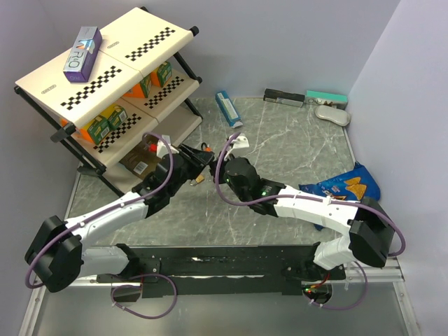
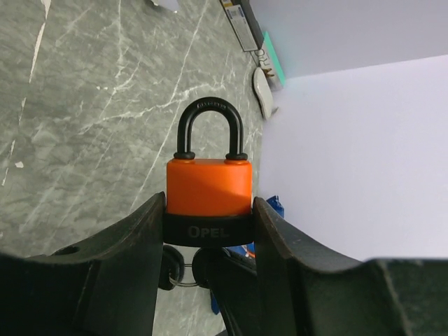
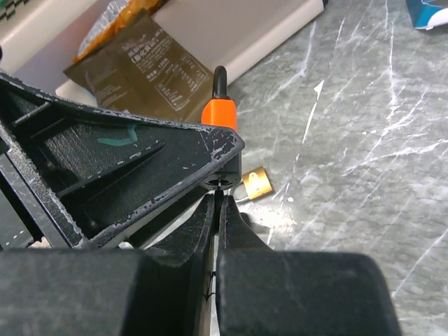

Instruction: Unlock with the key

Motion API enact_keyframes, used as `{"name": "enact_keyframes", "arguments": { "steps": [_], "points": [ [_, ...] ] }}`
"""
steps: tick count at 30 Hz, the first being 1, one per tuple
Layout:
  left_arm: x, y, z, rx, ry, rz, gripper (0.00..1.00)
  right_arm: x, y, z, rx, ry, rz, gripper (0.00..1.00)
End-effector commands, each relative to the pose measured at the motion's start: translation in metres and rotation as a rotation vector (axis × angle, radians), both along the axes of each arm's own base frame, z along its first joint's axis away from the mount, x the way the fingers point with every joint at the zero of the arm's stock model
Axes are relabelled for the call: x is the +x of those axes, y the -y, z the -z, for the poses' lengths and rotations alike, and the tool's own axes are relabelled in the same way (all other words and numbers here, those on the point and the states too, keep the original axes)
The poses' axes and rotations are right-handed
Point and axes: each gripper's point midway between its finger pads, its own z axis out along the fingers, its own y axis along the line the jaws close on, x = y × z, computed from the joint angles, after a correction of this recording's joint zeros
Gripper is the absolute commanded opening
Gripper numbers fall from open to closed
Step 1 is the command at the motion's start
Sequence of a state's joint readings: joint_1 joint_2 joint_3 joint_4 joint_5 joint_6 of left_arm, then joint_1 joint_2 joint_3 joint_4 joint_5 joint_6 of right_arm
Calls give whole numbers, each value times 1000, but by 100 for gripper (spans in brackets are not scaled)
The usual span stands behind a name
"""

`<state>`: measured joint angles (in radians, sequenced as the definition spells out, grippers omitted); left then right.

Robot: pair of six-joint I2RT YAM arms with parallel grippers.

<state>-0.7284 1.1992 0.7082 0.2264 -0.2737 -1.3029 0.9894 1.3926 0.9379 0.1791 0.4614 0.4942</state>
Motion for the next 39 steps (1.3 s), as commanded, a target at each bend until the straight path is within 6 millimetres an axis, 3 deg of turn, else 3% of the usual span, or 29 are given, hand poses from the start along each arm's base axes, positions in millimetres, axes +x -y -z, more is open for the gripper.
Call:
{"name": "enact_keyframes", "arguments": {
  "steps": [1,16,39],
  "points": [
    [-64,57,-69,-184,99,347,1,31,-9,-68,222,136,94,0],
    [-74,56,-74,-179,146,384,1,44,21,-64,286,169,180,0],
    [-96,61,-99,-148,434,524,1,45,54,-37,577,-109,191,0]
  ]
}}
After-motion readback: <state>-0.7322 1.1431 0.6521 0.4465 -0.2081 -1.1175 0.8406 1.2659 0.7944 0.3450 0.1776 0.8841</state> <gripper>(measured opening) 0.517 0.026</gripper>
